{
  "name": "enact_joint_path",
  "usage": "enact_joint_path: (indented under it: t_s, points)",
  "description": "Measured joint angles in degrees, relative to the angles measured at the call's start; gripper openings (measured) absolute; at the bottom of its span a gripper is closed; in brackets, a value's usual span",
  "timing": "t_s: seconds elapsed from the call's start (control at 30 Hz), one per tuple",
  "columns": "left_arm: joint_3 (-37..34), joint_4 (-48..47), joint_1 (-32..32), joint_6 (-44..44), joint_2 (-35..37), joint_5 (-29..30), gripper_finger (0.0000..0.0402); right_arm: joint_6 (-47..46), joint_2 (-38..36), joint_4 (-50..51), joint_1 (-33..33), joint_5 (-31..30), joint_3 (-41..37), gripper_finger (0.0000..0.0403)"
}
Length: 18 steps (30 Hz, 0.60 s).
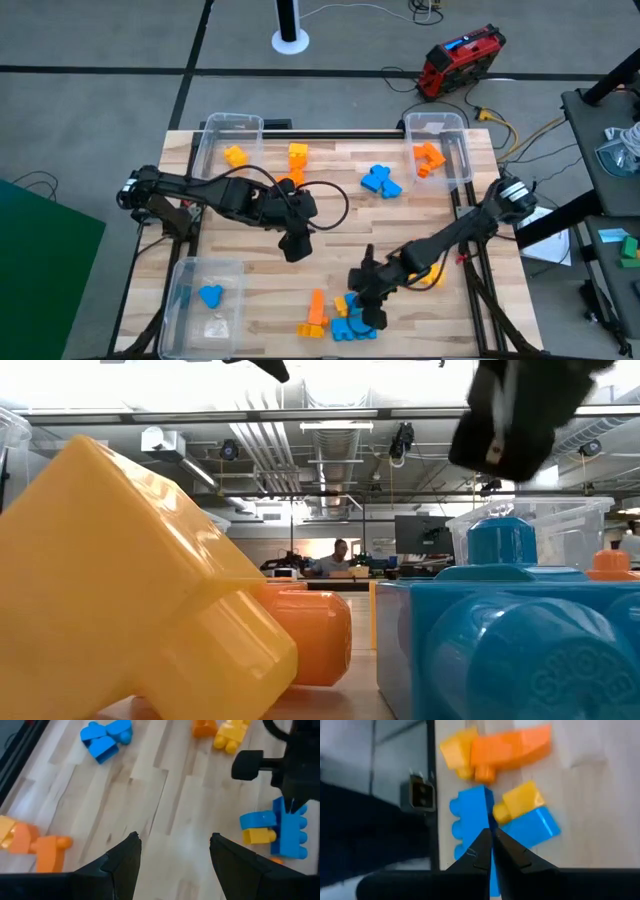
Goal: Sort blocks
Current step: Put the bottom center blue game piece into the bottom left transparent bin
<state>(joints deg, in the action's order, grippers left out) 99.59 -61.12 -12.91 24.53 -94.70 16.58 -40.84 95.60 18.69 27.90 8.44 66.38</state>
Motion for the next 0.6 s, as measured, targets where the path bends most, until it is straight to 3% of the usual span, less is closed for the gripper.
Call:
enact_joint_path:
  t_s: [0.6]
  points:
    - [0.00,-0.36,-0.15,0.61,0.00,1.09,0.0213,6.44,2.92,1.22,-1.40,0.16,-0.17,0.0009]
